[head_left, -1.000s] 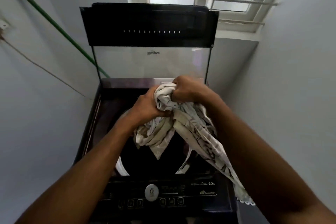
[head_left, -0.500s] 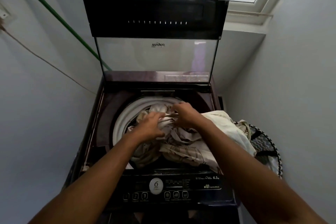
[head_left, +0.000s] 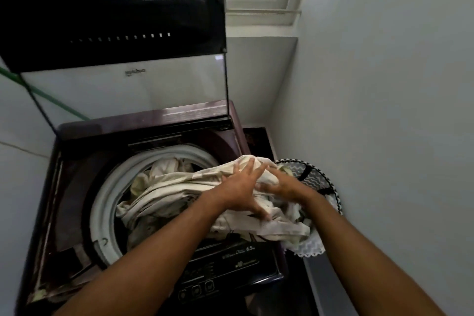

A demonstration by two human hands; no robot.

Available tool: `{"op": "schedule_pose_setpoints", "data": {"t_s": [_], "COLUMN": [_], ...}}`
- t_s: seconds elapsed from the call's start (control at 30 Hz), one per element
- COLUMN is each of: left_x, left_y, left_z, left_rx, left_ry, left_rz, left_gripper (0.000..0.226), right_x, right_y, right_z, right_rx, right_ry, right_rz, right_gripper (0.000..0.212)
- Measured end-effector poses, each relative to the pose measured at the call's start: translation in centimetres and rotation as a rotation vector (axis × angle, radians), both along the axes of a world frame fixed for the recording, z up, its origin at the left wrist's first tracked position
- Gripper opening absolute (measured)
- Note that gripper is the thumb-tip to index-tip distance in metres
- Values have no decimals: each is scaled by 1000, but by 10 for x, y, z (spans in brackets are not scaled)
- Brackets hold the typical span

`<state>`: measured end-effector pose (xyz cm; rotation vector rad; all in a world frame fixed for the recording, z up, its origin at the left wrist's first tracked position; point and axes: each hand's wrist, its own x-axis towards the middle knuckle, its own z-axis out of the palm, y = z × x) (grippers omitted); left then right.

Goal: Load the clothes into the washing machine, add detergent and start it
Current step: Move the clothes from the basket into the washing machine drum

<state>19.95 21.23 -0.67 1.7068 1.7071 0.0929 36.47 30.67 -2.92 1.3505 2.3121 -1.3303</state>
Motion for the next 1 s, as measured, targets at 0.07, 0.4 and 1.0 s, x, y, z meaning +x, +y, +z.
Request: {"op": "schedule_pose_setpoints", "data": {"t_s": [0.07, 0.4, 1.0], "left_x": [14, 15, -3], "left_y": [2, 14, -17], "left_z": [-4, -21, 0], "left_rx": [-35, 39, 429], "left_ry": [128, 154, -289], "left_rz": [-33, 42, 643], "left_gripper": [145, 119, 40], "right_x": [9, 3, -44], "right_y": [-9, 8, -21], "right_z": [-14, -20, 21], "right_rx": [-89, -343, 234], "right_ry": [86, 226, 239], "right_rz": [-105, -104, -399], "right_gripper": [84, 87, 28]}}
